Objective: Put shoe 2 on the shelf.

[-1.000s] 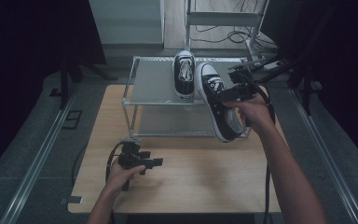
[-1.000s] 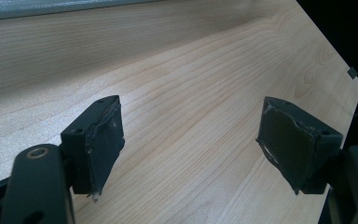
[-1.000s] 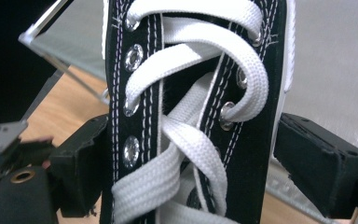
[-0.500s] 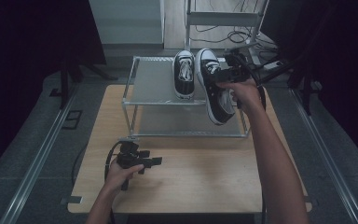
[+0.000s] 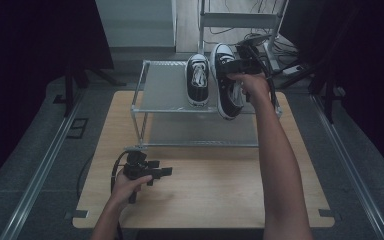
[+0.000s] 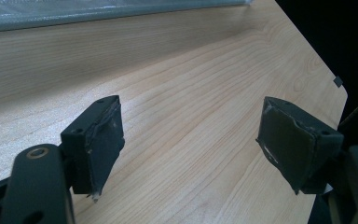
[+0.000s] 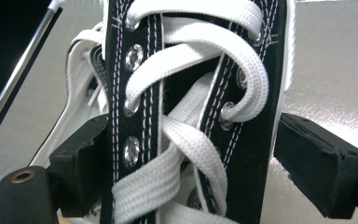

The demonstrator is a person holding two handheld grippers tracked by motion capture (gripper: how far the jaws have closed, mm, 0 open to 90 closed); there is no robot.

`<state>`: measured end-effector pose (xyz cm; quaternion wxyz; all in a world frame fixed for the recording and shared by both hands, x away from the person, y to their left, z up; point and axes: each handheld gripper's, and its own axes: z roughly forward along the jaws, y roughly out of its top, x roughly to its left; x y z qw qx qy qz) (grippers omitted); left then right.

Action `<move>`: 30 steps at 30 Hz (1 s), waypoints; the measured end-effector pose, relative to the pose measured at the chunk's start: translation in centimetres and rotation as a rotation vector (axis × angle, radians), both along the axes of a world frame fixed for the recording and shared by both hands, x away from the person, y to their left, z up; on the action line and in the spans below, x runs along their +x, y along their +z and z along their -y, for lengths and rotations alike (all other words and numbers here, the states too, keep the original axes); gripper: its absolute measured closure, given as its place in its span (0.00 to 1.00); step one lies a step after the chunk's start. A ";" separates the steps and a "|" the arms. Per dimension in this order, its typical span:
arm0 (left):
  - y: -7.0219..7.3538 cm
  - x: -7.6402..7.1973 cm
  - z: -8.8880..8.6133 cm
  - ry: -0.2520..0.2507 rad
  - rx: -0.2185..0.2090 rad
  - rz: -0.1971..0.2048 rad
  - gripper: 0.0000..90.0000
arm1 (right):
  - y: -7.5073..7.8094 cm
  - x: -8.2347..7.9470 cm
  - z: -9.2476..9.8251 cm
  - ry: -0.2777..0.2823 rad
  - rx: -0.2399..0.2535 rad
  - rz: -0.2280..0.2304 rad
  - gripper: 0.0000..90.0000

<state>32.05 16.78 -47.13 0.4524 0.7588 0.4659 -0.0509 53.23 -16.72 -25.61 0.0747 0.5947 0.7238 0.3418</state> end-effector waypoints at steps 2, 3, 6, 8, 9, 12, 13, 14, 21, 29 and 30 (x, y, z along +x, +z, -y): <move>0.0 0.0 0.0 0.001 0.000 -0.001 0.25 | -0.1 0.4 0.0 -0.010 0.003 -0.007 0.15; 0.0 0.0 0.1 0.000 0.001 -0.001 0.25 | -0.1 0.5 0.0 -0.013 0.003 -0.010 0.15; 0.0 0.0 0.1 -0.004 0.000 -0.002 0.25 | -0.1 1.0 0.0 -0.026 0.002 -0.019 0.15; 0.0 0.0 0.1 -0.004 -0.001 -0.002 0.25 | -0.1 1.4 0.0 -0.035 -0.002 -0.019 0.15; 0.0 0.0 0.1 -0.004 -0.001 -0.002 0.25 | -0.1 1.5 0.0 -0.040 0.000 -0.023 0.15; 0.0 0.0 0.1 -0.002 -0.001 -0.002 0.25 | -0.2 2.1 -0.2 -0.060 -0.010 -0.031 0.15; 0.0 0.0 0.1 -0.001 -0.002 -0.002 0.25 | -0.2 2.3 -0.3 -0.064 -0.015 -0.030 0.15; 0.0 0.0 0.0 -0.001 -0.006 -0.003 0.25 | -0.2 2.5 -0.3 -0.073 -0.013 -0.031 0.15; 0.0 0.1 -0.1 -0.003 -0.010 -0.002 0.25 | -0.3 3.9 -0.9 -0.105 -0.001 -0.051 0.15; 0.1 0.0 -0.3 0.003 -0.017 0.000 0.25 | -1.5 5.1 -1.1 -0.152 -0.002 -0.086 0.15; 0.1 0.0 -0.3 0.005 -0.016 0.000 0.25 | -1.6 5.2 -1.1 -0.156 -0.001 -0.092 0.15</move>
